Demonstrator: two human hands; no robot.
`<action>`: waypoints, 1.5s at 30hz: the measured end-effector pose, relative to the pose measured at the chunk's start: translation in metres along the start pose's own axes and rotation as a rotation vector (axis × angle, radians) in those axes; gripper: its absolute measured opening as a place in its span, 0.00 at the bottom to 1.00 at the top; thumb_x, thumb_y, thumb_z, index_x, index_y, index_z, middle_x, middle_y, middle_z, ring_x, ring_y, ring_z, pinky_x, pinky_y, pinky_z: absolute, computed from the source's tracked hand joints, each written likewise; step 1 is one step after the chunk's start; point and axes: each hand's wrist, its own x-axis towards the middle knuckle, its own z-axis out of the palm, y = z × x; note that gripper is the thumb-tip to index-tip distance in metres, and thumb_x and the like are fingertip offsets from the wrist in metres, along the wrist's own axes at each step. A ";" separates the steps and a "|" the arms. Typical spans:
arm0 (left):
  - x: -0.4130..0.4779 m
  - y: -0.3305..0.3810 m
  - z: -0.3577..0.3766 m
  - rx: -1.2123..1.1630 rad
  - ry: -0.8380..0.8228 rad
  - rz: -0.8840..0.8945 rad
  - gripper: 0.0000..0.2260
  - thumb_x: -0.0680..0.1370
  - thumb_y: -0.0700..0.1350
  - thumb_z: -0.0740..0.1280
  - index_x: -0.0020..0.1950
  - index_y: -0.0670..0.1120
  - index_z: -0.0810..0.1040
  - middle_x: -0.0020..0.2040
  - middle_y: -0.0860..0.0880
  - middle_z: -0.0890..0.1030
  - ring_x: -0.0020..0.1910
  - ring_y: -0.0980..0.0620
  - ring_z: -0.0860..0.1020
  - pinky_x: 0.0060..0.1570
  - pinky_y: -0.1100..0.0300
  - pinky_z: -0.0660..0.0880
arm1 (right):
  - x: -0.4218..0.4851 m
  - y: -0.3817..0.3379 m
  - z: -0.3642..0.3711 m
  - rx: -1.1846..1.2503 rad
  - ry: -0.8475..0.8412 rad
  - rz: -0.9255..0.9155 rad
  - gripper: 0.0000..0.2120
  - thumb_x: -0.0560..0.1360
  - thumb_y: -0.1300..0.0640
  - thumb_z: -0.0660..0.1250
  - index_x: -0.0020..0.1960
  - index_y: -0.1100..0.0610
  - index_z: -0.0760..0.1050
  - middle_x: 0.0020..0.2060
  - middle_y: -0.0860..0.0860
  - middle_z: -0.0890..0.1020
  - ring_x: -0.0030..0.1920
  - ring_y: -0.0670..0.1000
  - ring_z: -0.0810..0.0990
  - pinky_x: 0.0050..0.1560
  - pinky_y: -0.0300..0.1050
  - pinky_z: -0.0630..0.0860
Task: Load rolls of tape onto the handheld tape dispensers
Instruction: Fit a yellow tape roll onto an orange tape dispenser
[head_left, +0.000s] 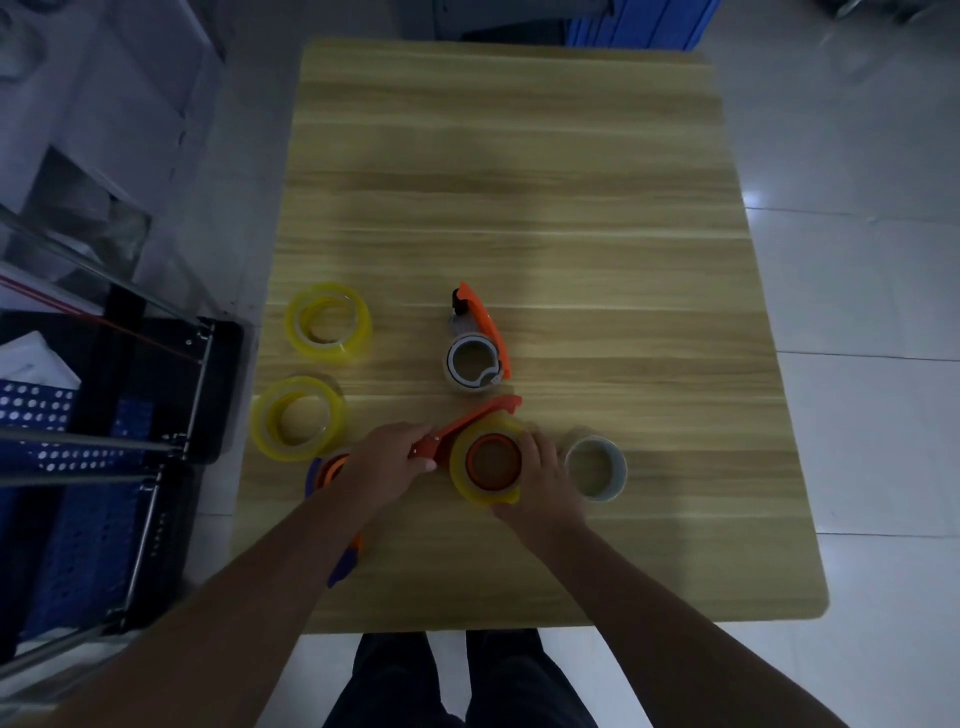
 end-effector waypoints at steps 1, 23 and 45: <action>0.000 0.000 0.000 0.016 -0.002 0.005 0.26 0.74 0.50 0.71 0.71 0.52 0.70 0.66 0.50 0.76 0.65 0.50 0.73 0.64 0.51 0.70 | 0.000 0.000 0.001 -0.004 -0.004 -0.001 0.50 0.64 0.44 0.77 0.76 0.55 0.53 0.74 0.52 0.60 0.72 0.54 0.63 0.68 0.50 0.68; -0.002 0.001 0.011 0.169 0.043 0.077 0.25 0.78 0.46 0.66 0.74 0.57 0.63 0.65 0.48 0.74 0.62 0.47 0.70 0.61 0.50 0.70 | 0.011 -0.002 -0.027 0.171 -0.111 -0.003 0.56 0.67 0.52 0.76 0.76 0.41 0.36 0.78 0.52 0.50 0.70 0.58 0.69 0.59 0.52 0.76; -0.021 -0.002 0.024 0.045 0.113 -0.022 0.24 0.73 0.48 0.71 0.69 0.50 0.72 0.63 0.49 0.77 0.61 0.51 0.73 0.58 0.59 0.68 | 0.001 -0.002 -0.027 -0.230 -0.180 -0.256 0.60 0.66 0.50 0.78 0.72 0.33 0.31 0.77 0.53 0.33 0.65 0.63 0.71 0.53 0.57 0.79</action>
